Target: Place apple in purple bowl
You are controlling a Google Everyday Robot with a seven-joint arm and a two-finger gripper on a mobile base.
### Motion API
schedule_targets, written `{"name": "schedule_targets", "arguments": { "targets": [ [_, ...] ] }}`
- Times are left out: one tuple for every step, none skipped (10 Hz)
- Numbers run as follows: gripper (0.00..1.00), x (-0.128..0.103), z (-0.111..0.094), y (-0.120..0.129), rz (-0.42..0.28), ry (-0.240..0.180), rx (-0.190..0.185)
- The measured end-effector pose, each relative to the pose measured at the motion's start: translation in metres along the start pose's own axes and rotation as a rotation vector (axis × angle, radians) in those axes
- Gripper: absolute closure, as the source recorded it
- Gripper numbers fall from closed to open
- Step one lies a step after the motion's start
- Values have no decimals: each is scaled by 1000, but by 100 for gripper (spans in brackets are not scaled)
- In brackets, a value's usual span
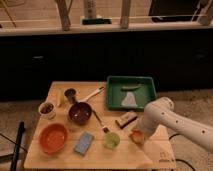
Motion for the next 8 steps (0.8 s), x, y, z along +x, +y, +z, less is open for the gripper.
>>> {"name": "schedule_targets", "arguments": {
  "targets": [
    [100,1,-8,-1,-8,4,2],
    [100,2,-16,-4,-19,8,8],
    [100,2,-23,-6,-27,10,12],
    [100,4,-34,-9,-35,15,21],
    [100,5,-43,-10,-41,19,29],
    [100,6,-49,-12,-47,21,35],
    [100,7,-59,-16,-56,28,43],
    [100,8,-67,-18,-63,33,47]
  ]
}}
